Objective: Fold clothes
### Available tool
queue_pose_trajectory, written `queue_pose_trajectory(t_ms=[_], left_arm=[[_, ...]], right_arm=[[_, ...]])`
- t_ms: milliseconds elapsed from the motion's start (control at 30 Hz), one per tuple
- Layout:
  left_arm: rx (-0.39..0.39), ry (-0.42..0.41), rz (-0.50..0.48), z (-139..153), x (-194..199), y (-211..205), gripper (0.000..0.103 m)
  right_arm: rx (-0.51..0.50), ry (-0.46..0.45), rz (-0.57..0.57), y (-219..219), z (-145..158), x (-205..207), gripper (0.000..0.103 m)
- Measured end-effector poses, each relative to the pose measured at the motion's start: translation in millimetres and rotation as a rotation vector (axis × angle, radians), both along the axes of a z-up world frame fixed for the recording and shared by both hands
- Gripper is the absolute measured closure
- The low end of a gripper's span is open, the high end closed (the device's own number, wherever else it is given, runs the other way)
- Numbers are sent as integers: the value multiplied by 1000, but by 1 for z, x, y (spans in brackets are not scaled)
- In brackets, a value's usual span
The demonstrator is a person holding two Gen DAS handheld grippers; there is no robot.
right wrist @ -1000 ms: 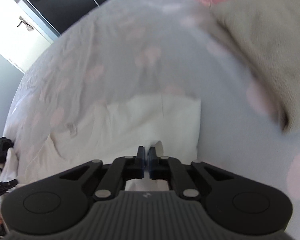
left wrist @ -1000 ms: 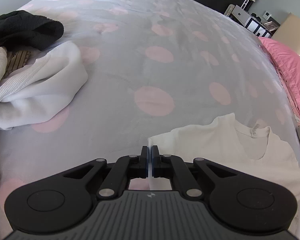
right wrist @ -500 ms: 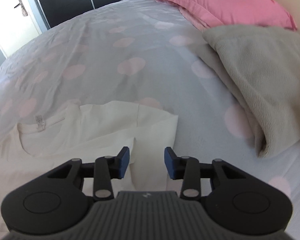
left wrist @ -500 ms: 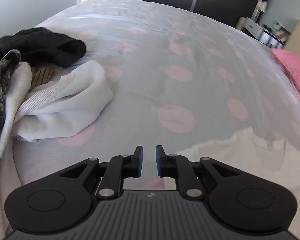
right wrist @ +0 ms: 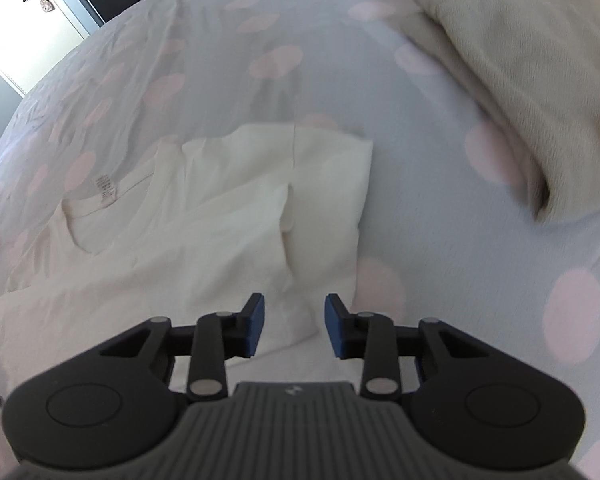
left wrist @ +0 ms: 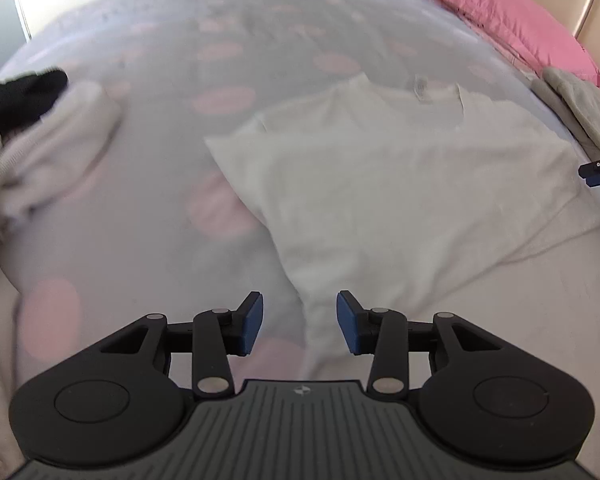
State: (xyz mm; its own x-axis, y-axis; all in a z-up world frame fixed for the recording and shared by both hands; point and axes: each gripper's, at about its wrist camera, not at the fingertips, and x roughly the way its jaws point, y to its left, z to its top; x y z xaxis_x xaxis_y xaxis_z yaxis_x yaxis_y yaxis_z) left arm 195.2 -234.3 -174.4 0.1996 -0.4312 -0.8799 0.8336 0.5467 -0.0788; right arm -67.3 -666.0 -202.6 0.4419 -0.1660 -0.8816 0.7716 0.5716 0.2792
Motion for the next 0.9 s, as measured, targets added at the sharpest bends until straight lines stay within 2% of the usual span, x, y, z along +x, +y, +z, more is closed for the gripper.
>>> queue_pose_trajectory(t_ms=[33, 133, 200, 233, 267, 300, 367, 467, 533, 667, 800, 867, 900], left_arm=[[5, 8, -2, -3, -2, -2, 65], [29, 24, -9, -11, -6, -9, 65], [43, 35, 7, -15, -5, -10, 72], [45, 44, 17, -15, -3, -10, 78], [37, 58, 28, -14, -2, -9, 88], [29, 72, 37, -13, -1, -8, 94], [16, 93, 47, -10, 2, -5, 99], [18, 101, 52, -7, 5, -2, 100], [25, 113, 55, -5, 7, -2, 100], [50, 107, 44, -4, 8, -6, 100], [88, 88, 17, -12, 5, -7, 98], [127, 85, 2, -13, 6, -5, 89], [145, 85, 6, -13, 9, -2, 87]], right_arm=[[24, -6, 1, 1, -2, -1, 66], [-6, 17, -2, 6, -9, 0, 66], [-20, 37, -11, 6, -19, 3, 66], [-23, 36, -23, 5, -22, 3, 70], [-25, 35, -35, 4, -25, 4, 87], [-24, 24, -49, 3, -24, 3, 97], [-15, -3, -63, 2, -14, -1, 101], [25, -25, -89, 0, 1, -8, 101], [94, -46, -119, -3, 7, -16, 101], [155, 23, -142, -6, 1, -27, 101], [126, 71, -142, -7, -16, -25, 99], [99, 103, -132, -8, -18, -24, 95], [46, 123, -127, -7, -11, -24, 93]])
